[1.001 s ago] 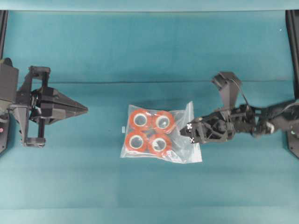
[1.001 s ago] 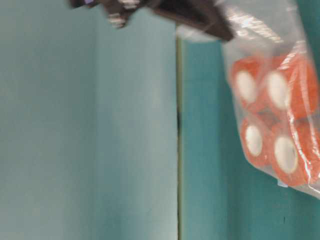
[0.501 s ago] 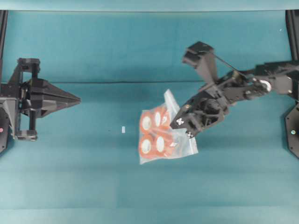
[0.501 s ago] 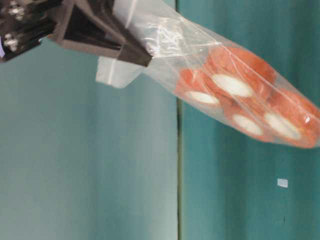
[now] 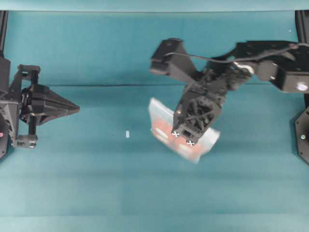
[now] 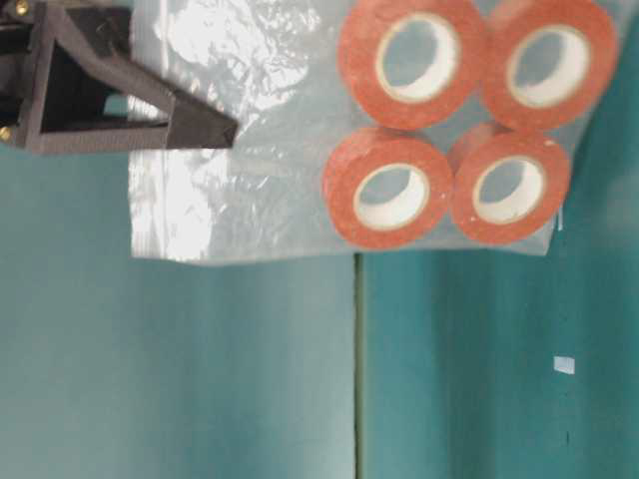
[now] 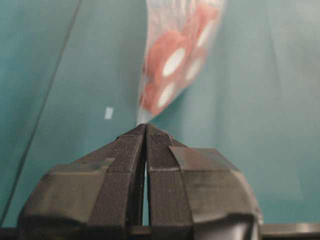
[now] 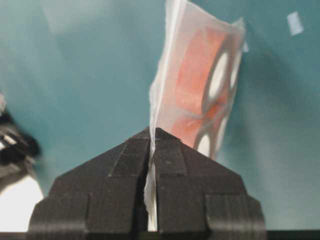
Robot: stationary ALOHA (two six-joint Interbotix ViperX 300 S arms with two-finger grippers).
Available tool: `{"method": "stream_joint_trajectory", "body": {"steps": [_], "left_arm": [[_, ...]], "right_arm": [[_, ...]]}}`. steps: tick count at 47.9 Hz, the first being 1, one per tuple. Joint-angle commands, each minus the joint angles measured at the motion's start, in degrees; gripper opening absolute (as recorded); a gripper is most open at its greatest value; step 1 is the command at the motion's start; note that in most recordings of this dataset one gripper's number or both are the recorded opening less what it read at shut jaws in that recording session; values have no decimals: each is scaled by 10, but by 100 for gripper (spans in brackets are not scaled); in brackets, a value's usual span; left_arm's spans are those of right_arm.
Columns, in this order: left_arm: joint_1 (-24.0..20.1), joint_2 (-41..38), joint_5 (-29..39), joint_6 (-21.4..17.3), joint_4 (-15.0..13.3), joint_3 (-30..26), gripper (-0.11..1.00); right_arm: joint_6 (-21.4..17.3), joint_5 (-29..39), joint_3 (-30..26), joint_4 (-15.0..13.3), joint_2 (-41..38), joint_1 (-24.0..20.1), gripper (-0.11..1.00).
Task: Hand over the clear zip bag and make it stand upright.
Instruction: 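Lift the bag with the right gripper and hang it vertically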
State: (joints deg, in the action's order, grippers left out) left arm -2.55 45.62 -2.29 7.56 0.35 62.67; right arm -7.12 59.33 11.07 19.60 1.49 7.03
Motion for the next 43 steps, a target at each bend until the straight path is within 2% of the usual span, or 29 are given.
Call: {"method": "stream_joint_trajectory", "body": {"steps": [1,8,13,20,35,43], "left_arm": [[-1,4,-12,4,2,-6,-1],[0,15,-14,20,2,-5,-1],[-1,25,-23,33,1,-4,-1],[-1,33,-38,45,2,-1,-1],[-1,25,-87,53,1,8,-1],[-1,16,-88,77,1,8,-1]], "right_arm": [[44,26,-35,-12,-4,-4,0],[115,45,-49,-18,-17,-3,0],[145,43,-52,-21,-19,1,0],[180,40,-54,-40,-26,4,0],[195,40,-73,-40,-45,3,0],[202,45,-84,-43,-51,2,0]]}}
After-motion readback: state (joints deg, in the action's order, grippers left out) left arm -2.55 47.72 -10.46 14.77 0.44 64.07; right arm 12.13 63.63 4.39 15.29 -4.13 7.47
